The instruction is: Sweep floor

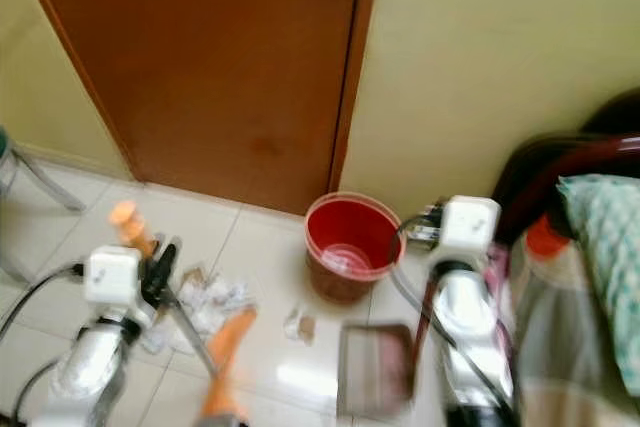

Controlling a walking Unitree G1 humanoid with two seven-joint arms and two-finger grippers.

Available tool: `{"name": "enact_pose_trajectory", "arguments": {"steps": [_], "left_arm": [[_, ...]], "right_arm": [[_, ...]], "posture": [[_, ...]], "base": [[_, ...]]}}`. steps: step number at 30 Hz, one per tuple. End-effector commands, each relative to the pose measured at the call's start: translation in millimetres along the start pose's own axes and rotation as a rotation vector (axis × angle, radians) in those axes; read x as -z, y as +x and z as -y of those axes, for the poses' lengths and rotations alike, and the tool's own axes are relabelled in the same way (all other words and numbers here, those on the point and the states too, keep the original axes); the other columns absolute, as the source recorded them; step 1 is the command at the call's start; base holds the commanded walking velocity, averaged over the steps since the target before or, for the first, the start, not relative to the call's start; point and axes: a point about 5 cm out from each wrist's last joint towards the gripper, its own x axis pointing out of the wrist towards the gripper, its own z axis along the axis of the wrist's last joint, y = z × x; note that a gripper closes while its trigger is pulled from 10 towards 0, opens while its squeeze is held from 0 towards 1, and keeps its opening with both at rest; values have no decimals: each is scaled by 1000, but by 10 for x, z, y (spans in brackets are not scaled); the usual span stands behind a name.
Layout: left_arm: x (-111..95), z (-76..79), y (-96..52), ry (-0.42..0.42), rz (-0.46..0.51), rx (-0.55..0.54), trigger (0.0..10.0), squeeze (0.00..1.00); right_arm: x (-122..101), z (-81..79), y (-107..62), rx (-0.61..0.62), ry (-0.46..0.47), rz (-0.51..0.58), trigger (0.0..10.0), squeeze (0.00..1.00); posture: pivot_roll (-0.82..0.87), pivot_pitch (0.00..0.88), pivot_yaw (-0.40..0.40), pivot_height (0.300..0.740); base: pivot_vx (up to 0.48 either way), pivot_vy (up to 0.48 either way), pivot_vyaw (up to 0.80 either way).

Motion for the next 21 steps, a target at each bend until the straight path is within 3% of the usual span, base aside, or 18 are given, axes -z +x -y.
{"name": "enact_pose_trajectory", "arguments": {"steps": [1, 8, 12, 21], "left_arm": [[-29, 15, 14, 25, 6, -5, 10000, 0], [-13, 50, 39, 26, -8, 12, 10000, 0], [-34, 135, 115, 32, 1, 76, 10000, 0], [-220, 448, 378, 82, 98, 251, 10000, 0]], "right_arm": [[-39, 114, -5, 33, 6, 22, 10000, 0], [-15, 143, 3, 61, -7, 9, 10000, 0], [12, 164, 45, 107, 18, -16, 10000, 0], [175, 349, 139, 345, 31, -134, 10000, 0]], "posture": [[69, 156, -22, 740], [69, 165, -22, 740], [73, 169, -23, 740], [75, 169, -19, 740]], "base": [[0, 0, 0], [0, 0, 0], [0, 0, 0], [0, 0, 0]]}}
